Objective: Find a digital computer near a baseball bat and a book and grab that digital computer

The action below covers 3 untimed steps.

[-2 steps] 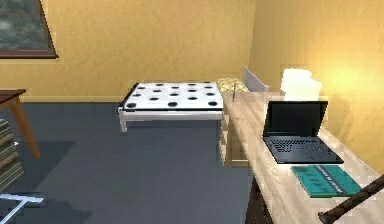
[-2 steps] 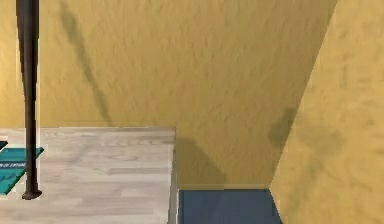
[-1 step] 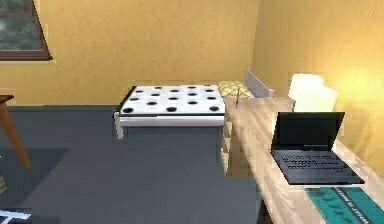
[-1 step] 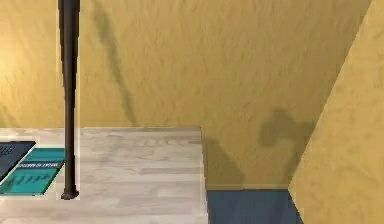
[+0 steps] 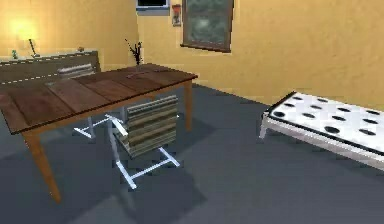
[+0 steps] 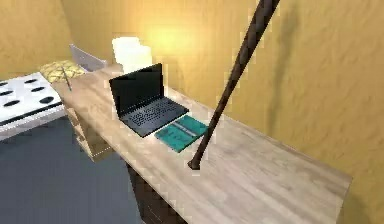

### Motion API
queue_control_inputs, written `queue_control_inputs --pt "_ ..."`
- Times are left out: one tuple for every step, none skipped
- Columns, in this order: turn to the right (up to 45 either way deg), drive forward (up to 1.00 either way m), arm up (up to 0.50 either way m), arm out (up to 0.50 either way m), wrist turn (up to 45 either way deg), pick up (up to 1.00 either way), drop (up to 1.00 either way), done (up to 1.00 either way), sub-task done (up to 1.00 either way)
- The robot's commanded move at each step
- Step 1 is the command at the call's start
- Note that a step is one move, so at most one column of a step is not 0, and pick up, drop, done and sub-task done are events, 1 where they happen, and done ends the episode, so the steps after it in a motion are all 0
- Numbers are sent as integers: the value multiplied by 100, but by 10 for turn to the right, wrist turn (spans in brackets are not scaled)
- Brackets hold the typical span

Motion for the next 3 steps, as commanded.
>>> queue_control_inputs --pt "450 0 0 0 0 0 0 0 0" --pt "0 80 0 0 0 0 0 0 0" --pt "0 0 50 0 0 0 0 0 0"
